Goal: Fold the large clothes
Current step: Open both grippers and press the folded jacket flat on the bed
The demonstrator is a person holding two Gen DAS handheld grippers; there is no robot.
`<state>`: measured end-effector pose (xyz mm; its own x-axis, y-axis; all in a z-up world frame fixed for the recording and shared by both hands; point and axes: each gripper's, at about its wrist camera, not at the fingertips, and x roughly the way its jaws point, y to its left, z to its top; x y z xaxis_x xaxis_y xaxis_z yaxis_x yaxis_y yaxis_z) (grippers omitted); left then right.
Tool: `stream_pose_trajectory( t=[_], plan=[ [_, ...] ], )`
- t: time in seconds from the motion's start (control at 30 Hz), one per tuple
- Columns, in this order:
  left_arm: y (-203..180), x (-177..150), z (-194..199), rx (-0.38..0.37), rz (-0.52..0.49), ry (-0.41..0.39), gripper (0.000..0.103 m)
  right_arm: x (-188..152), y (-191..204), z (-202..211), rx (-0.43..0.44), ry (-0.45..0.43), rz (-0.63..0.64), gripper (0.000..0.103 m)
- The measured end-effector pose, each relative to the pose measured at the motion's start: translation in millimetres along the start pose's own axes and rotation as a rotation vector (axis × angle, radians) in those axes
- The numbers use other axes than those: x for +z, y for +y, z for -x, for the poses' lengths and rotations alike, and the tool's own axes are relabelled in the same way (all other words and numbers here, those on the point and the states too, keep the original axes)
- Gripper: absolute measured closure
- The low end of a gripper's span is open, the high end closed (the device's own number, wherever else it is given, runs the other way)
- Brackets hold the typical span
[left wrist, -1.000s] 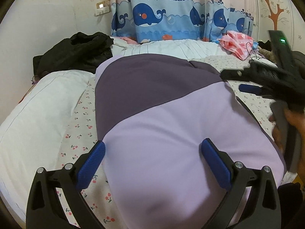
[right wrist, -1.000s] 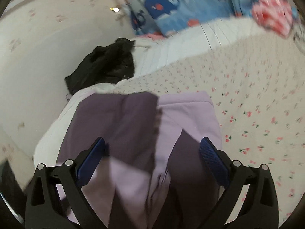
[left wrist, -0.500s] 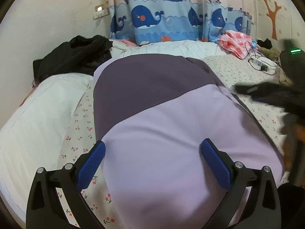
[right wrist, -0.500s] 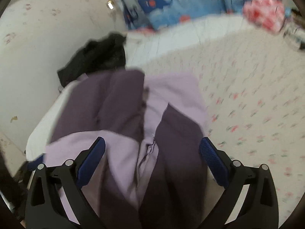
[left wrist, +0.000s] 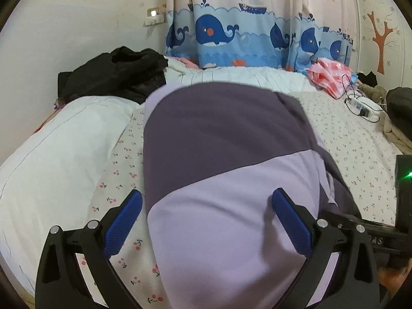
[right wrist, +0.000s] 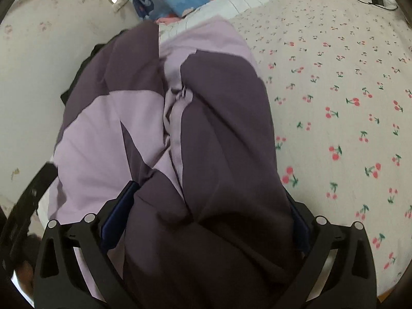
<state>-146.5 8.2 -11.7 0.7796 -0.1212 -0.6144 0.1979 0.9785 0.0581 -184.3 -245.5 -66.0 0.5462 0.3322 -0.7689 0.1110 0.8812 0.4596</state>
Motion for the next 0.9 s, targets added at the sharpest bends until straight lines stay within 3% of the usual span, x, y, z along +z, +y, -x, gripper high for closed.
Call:
stream_pose_trajectory(
  t=[0.17,0.3,0.4,0.47,0.53,0.67,0.7,0.77,0.8,0.9],
  plan=[
    [-2,-6,-7,-0.013,-0.037,0.038,0.006,-15,9,3,-0.055,0.044,0.076,0.006],
    [14,-8,-13,-0.084,0.057,0.084,0.006,13,11,12,-0.063,0.146,0.119,0.006],
    [17,-8,-13,-0.076,0.076,0.087,0.006,13,40,59,-0.148,-0.013,0.294,0.006],
    [18,-7,-14,-0.072,0.074,0.089,0.006,-5,38,44,-0.193,0.060,0.370,0.006],
    [13,-7,-15,-0.097,0.066,0.114,0.006,-13,13,18,-0.136,0.167,0.325,0.006],
    [-9,-7,3,-0.060,-0.041,0.050,0.006,9,12,27,-0.088,0.221,0.337,0.006],
    [-16,-4,10,-0.052,-0.087,0.015,0.006,18,15,33,-0.081,0.202,0.350,0.006],
    [-23,8,19,-0.034,-0.140,-0.031,0.006,43,32,62,-0.068,0.081,0.398,0.006],
    [-22,15,20,-0.040,-0.139,-0.040,0.006,62,45,75,-0.063,-0.005,0.413,0.006],
    [-23,41,8,-0.071,-0.125,-0.018,0.006,121,78,78,-0.076,-0.125,0.412,0.006]
  ],
)
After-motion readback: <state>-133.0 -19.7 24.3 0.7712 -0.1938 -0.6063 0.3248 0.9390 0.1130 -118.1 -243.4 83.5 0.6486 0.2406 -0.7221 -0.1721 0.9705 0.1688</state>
